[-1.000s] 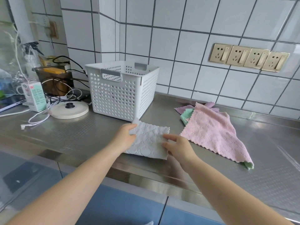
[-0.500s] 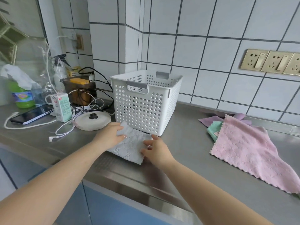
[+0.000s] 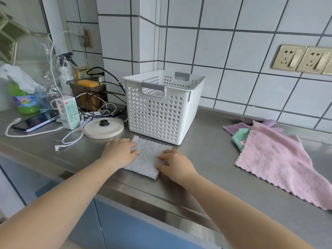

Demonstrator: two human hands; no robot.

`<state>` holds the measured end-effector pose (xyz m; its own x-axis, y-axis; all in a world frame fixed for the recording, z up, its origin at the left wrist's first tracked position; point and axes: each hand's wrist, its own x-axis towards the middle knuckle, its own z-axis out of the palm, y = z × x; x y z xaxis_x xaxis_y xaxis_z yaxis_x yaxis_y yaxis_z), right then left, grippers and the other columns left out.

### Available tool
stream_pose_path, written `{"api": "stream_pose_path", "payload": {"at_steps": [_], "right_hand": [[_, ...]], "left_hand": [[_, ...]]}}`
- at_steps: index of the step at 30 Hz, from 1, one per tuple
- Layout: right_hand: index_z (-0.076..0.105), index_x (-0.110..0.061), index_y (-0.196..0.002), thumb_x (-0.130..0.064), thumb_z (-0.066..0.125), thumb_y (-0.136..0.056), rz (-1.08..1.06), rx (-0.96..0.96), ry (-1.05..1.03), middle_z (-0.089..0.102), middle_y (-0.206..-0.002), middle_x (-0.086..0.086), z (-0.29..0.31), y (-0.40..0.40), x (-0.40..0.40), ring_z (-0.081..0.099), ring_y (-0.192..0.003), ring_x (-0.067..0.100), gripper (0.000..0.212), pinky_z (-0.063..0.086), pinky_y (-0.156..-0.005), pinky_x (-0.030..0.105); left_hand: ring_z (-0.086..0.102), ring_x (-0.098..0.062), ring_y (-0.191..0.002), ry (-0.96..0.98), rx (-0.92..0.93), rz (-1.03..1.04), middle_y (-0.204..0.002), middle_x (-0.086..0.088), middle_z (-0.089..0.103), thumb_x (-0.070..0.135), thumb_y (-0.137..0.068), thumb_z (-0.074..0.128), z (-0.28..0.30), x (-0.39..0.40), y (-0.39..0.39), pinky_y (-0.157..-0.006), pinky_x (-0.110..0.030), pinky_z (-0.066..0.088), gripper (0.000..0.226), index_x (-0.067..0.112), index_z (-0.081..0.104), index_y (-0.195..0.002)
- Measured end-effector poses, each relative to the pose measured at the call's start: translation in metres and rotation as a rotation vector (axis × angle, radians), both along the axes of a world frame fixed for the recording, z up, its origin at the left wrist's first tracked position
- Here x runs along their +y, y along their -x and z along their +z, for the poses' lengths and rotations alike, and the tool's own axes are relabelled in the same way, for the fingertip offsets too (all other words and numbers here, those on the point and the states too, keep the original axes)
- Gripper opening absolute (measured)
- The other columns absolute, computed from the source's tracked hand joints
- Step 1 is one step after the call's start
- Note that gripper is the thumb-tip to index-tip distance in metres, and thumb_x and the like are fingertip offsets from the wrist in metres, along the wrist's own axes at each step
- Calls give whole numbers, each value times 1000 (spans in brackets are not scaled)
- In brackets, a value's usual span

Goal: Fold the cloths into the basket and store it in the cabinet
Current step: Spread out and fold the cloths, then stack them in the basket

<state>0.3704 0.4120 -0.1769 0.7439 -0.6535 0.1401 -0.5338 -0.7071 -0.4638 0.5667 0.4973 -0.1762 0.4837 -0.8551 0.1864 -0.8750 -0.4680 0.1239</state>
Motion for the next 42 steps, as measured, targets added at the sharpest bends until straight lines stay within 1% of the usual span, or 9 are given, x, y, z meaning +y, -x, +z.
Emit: {"api": "stream_pose_path", "payload": {"at_steps": [4, 12, 16, 21, 24, 28, 34, 38, 42], "right_hand": [[63, -30, -118, -33, 60, -85, -67, -91, -42, 49, -134, -9, 2, 31, -6, 56, -109, 13, 32, 38, -87, 22], [68, -32, -104, -36, 61, -85, -247, -69, -34, 66, -107, -12, 15, 133, -40, 51, -75, 5, 20, 37, -72, 19], [67, -32, -106, -33, 61, -86, -401, -20, -46, 64, -113, -12, 20, 210, -59, 57, -91, 6, 21, 40, -78, 20], [65, -32, -112, -35, 59, -86, -571, 141, 80, 56, -125, -7, 17, 299, -78, 52, -116, 14, 28, 42, -90, 28], [67, -29, -106, -39, 56, -85, -584, 252, 59, 55, -116, -5, 11, 327, -84, 53, -112, 19, 25, 47, -87, 32], [67, -30, -101, -43, 51, -88, -589, 217, 127, 56, -111, -8, 2, 333, -90, 54, -104, 17, 25, 48, -77, 31], [61, -20, -94, -31, 41, -93, -636, 213, 244, 63, -97, -1, 3, 332, -95, 58, -88, 25, 22, 44, -64, 30], [56, -18, -97, -31, 36, -96, -660, 202, 252, 64, -95, 0, 4, 335, -96, 59, -84, 27, 23, 40, -61, 30], [56, -21, -100, -28, 47, -90, -534, 236, 269, 58, -103, -3, 3, 341, -95, 56, -97, 22, 16, 40, -65, 29]], "left_hand": [[40, -20, -129, 122, 10, -77, -142, 6, 44, 41, -91, 50, 10, -5, 26, -104, -35, 33, 41, 31, 52, -131], [60, -7, -100, 203, 348, -287, -106, 14, 66, 38, -88, 59, 35, -51, 127, -91, -28, 45, 25, 29, 65, -110], [60, -5, -90, 143, 404, -417, -106, 10, 67, 31, -87, 61, 29, -82, 182, -87, -22, 46, 26, 23, 64, -112], [58, -16, -109, 83, 295, -580, -117, 3, 64, 26, -88, 61, 22, -116, 247, -90, -21, 41, 29, 19, 65, -115], [56, -22, -112, 53, 253, -667, -119, -4, 62, 23, -87, 62, 18, -132, 278, -88, -24, 38, 31, 13, 64, -116], [50, -17, -118, 7, 153, -692, -125, 4, 58, 35, -87, 61, 11, -148, 301, -92, -27, 39, 39, 23, 59, -124], [53, -17, -109, 53, 35, -620, -110, 6, 59, 52, -83, 58, 3, -159, 319, -85, -29, 40, 33, 28, 64, -105], [54, -19, -108, 113, 34, -576, -109, 5, 60, 38, -88, 55, 2, -165, 322, -79, -28, 40, 22, 30, 66, -106], [57, -27, -99, 177, 88, -529, -104, -2, 64, 22, -89, 52, 14, -174, 320, -73, -31, 43, 17, 21, 69, -93]]}}
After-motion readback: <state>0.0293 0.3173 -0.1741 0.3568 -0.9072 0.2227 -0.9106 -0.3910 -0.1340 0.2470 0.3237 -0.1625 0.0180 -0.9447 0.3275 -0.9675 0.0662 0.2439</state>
